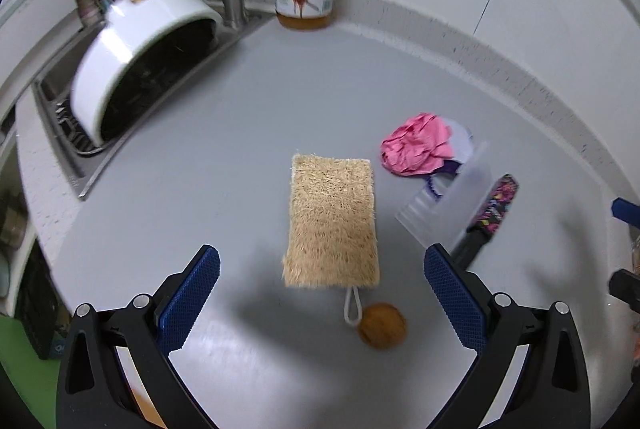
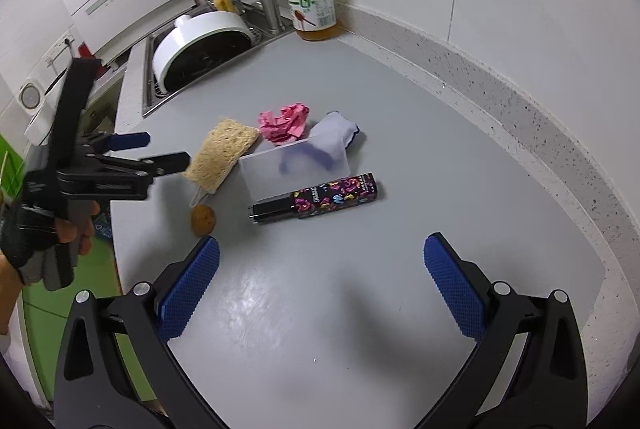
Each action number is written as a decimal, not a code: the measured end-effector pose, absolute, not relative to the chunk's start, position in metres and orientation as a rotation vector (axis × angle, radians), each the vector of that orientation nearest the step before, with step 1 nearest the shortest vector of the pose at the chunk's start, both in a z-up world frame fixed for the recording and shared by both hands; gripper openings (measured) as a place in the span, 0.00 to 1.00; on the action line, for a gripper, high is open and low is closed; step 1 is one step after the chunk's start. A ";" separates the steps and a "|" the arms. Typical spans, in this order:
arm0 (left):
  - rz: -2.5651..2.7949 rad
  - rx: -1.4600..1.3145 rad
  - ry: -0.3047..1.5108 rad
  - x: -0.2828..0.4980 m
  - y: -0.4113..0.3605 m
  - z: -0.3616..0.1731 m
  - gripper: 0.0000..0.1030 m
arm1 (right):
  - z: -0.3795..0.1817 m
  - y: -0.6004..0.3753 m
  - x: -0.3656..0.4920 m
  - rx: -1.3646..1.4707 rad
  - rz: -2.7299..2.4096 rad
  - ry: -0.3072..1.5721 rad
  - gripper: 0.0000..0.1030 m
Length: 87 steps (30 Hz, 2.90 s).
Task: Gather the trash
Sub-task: 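Grasp the loofah sponge with the left tool and lift it, then grasp the brown ball with the right tool while the left tool holds the loofah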
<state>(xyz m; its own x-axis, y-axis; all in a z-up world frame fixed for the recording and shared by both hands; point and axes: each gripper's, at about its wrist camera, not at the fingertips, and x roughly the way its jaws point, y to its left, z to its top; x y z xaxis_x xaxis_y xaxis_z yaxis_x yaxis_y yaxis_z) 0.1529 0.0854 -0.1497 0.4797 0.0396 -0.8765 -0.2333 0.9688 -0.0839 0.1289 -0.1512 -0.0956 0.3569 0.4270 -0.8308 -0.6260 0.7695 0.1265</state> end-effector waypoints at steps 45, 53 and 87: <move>0.242 -0.277 0.972 0.084 0.133 -0.107 0.36 | -0.147 -0.014 0.081 -0.429 0.959 1.062 0.97; 0.274 -0.321 0.971 0.058 0.153 -0.114 0.36 | -0.181 0.016 0.089 -0.519 0.952 1.112 0.74; 0.418 -0.421 0.891 -0.045 0.111 -0.085 0.36 | -0.086 -0.002 0.028 -0.544 1.155 0.906 0.28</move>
<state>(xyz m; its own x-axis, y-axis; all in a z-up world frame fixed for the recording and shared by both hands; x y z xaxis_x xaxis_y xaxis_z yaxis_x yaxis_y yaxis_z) -0.0451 0.1107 -0.0852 0.5600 0.1724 -0.8104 -0.5132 0.8400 -0.1759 0.0279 -0.0020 -0.0858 0.1255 0.5378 -0.8337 -0.9380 0.3379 0.0769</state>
